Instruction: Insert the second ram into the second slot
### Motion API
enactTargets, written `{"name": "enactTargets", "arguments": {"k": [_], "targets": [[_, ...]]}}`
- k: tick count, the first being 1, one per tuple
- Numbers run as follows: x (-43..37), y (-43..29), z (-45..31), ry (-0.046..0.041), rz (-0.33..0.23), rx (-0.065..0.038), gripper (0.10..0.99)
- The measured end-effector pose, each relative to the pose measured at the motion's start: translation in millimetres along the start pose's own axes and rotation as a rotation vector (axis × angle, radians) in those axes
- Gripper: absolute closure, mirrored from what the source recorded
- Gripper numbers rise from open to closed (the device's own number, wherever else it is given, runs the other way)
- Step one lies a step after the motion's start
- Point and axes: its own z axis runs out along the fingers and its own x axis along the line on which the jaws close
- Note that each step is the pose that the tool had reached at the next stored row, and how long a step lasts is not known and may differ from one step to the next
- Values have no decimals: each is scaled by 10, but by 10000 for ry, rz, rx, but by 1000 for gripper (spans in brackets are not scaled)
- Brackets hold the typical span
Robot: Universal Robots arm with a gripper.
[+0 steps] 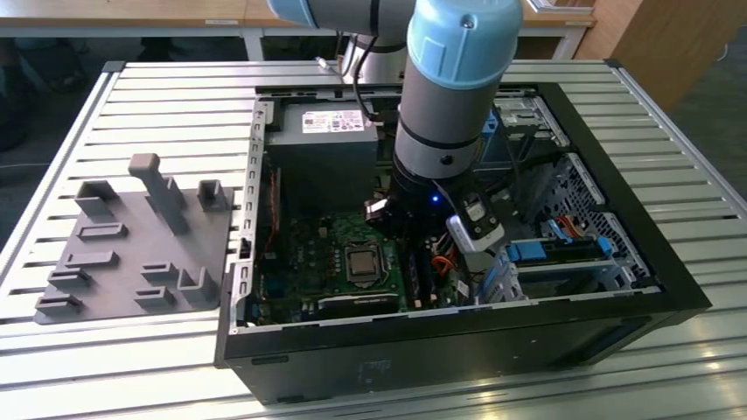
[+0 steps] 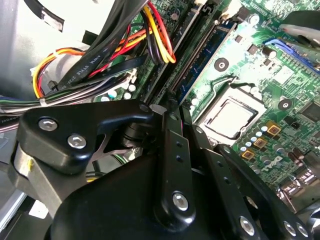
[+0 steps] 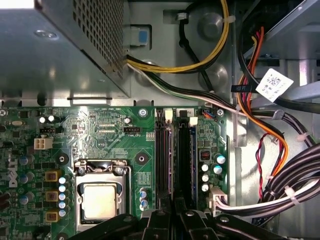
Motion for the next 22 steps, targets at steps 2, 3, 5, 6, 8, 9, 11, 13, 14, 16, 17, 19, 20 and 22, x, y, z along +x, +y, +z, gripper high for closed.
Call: {"name": "enactTargets", "arguments": {"k": [2,3,5,6,8,9,11,13,14,16,17,19,20,22], "targets": [[0,-1,0,2,-8,31,945],[0,-1,2,2,-18,32,945],[0,0,7,1,-59,30,945],[0,0,9,3,-96,29,945],[1,0,12,5,-154,29,945],[1,0,13,6,-176,30,945],[1,0,17,6,-188,29,945],[1,0,21,6,-189,28,945],[1,1,24,6,-190,28,945],[1,1,31,5,-190,27,945],[1,2,35,6,-190,27,945],[1,2,40,7,-189,31,945],[1,2,41,7,-189,30,945],[1,2,43,6,-189,30,945]]}}
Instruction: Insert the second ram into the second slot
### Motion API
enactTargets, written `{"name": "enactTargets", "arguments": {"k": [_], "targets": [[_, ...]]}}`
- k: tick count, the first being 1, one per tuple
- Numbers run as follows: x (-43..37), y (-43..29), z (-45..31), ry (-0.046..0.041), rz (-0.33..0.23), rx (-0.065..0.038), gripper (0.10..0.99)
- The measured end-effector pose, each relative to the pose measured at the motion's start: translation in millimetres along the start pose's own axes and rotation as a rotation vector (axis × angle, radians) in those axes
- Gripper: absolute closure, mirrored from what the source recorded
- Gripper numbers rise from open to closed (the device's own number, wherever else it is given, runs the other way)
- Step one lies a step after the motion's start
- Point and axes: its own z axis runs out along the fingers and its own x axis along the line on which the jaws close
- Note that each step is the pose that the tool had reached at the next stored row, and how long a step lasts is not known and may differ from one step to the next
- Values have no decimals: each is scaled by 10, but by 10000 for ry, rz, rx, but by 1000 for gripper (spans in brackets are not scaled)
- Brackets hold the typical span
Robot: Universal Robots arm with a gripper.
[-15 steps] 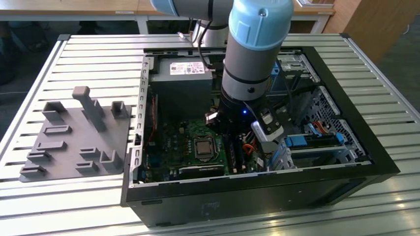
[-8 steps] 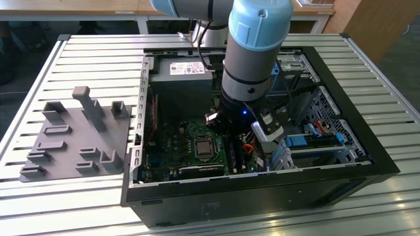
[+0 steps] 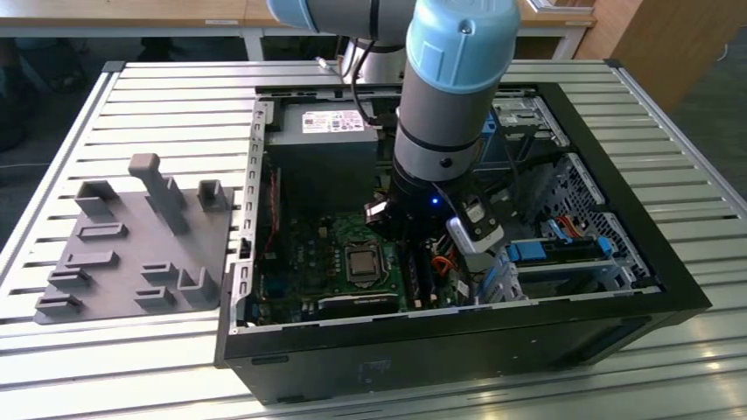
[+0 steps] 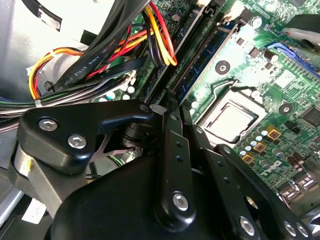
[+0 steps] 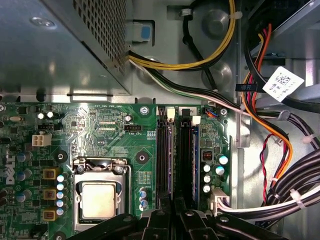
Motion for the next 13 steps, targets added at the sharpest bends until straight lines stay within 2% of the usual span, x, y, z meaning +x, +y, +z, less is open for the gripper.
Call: {"name": "enactTargets", "arguments": {"k": [11,12,13], "targets": [[0,0,1,-1,0,-1,937],[0,0,1,0,0,-1,875],[0,0,2,-1,0,-2,875]]}}
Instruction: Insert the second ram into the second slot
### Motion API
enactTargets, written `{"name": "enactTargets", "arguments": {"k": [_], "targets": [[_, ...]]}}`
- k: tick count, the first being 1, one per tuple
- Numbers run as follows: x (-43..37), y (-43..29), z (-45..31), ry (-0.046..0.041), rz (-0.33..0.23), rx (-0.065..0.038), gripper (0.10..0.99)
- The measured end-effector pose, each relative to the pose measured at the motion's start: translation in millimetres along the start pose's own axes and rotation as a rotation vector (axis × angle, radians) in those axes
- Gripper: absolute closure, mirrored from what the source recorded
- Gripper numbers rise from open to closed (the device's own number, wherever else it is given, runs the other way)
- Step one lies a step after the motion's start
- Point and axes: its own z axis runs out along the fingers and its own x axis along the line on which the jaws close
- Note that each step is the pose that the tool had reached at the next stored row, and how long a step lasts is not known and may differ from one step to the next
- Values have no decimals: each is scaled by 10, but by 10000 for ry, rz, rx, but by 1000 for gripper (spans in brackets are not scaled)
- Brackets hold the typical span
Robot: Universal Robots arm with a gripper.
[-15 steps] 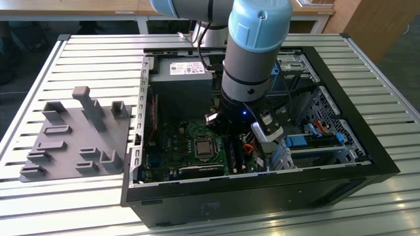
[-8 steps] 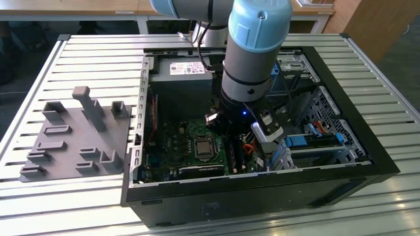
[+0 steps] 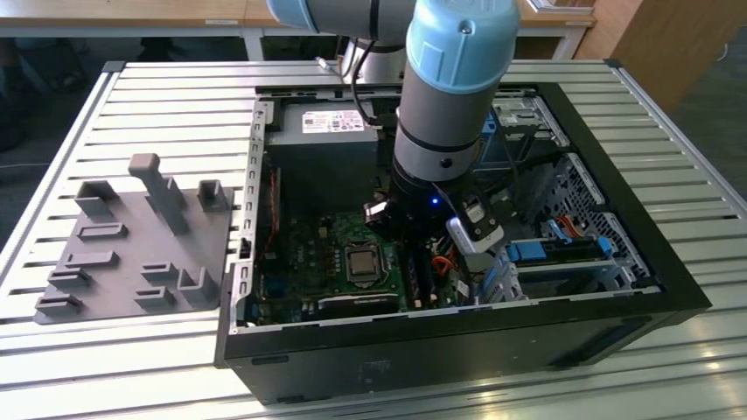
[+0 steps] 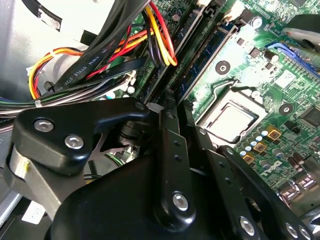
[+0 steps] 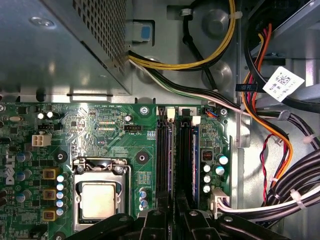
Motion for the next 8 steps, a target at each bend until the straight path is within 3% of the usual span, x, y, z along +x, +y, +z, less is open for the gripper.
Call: {"name": "enactTargets", "arguments": {"k": [8], "targets": [[0,2,-72,0,1,1,875]]}}
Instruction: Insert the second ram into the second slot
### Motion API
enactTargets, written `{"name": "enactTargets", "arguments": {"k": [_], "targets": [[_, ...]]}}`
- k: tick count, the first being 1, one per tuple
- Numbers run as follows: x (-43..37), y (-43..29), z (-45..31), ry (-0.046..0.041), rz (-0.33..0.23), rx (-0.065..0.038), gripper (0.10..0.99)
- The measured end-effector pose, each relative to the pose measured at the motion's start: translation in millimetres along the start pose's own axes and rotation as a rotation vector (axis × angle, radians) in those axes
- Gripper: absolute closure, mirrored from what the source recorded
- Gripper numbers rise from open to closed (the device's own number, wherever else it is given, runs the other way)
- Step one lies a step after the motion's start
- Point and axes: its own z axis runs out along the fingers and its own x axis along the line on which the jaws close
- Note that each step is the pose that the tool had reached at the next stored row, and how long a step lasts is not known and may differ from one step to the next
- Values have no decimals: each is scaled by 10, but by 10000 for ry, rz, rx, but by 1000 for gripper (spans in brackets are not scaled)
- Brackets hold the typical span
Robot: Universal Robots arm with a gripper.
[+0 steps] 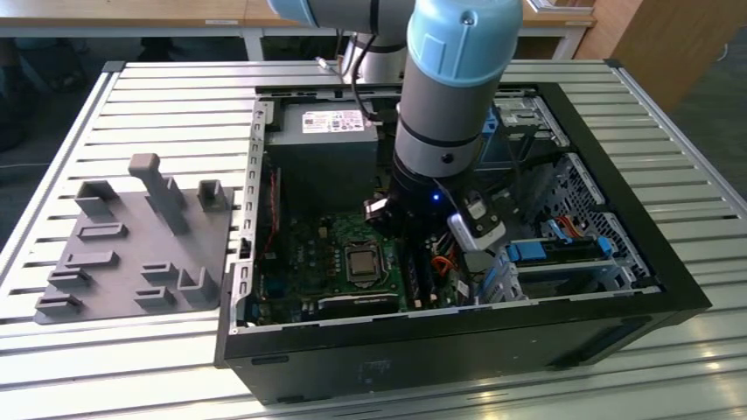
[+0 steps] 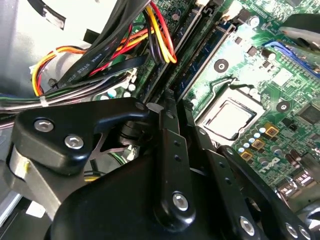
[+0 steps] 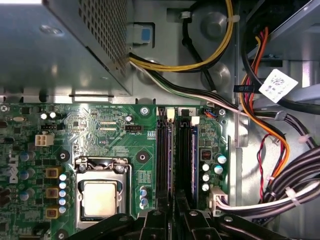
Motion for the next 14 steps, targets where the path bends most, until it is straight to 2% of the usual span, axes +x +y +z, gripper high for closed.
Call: {"name": "enactTargets", "arguments": {"k": [9,12,13,14], "targets": [[-1,4,-125,2,0,0,875],[-1,5,-137,2,-1,-3,875],[-1,5,-137,2,-1,-3,890],[-1,4,-138,2,-1,-2,953]]}}
